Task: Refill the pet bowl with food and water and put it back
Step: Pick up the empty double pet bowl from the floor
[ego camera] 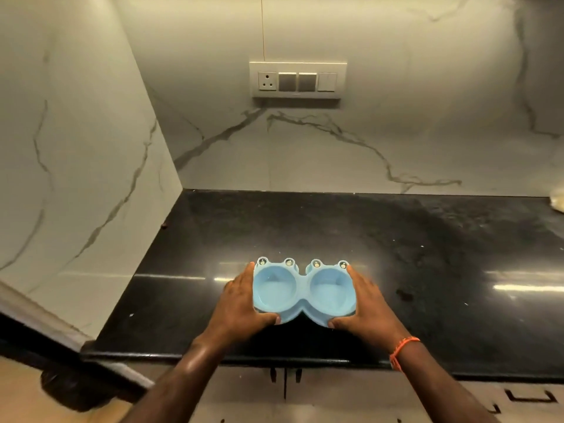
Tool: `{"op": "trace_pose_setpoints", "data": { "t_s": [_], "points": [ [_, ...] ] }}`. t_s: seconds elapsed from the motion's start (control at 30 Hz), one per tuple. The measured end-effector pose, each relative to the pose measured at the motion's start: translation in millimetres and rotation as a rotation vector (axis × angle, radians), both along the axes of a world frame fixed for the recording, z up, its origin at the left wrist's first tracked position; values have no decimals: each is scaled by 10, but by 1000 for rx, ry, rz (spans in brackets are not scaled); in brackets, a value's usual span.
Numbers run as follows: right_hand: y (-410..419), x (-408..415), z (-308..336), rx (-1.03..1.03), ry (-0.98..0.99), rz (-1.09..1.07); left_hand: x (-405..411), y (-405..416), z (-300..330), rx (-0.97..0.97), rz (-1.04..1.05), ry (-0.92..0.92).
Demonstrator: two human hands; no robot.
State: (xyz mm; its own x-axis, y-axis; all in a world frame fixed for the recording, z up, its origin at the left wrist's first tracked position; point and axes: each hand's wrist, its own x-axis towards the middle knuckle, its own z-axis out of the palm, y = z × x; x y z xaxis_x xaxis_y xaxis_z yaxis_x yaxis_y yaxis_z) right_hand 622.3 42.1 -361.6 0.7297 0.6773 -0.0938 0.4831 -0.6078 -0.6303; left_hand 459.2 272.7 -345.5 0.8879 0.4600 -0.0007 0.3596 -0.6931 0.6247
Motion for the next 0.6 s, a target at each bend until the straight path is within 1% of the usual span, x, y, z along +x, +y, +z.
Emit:
{"op": "trace_pose_setpoints", "data": {
  "t_s": [0.13,0.23,0.4,0.5,0.53,0.6],
  "points": [
    [132,95,-231,-82,-15,-12,85,38,-149,-33,20,8],
    [181,151,-287,-101,-6,-3,154,50,-257,-53,28,28],
    [244,246,-316,-186,18,21,180,167,-399,0,9,116],
    [296,327,-174,-230,-32,33,255,312,-256,53,11,169],
    [332,371,-65,-234,-65,39,299,371,-157,75,14,160],
    [435,484,251,-204,-173,52,420,503,124,136,22,77]
  ]
}}
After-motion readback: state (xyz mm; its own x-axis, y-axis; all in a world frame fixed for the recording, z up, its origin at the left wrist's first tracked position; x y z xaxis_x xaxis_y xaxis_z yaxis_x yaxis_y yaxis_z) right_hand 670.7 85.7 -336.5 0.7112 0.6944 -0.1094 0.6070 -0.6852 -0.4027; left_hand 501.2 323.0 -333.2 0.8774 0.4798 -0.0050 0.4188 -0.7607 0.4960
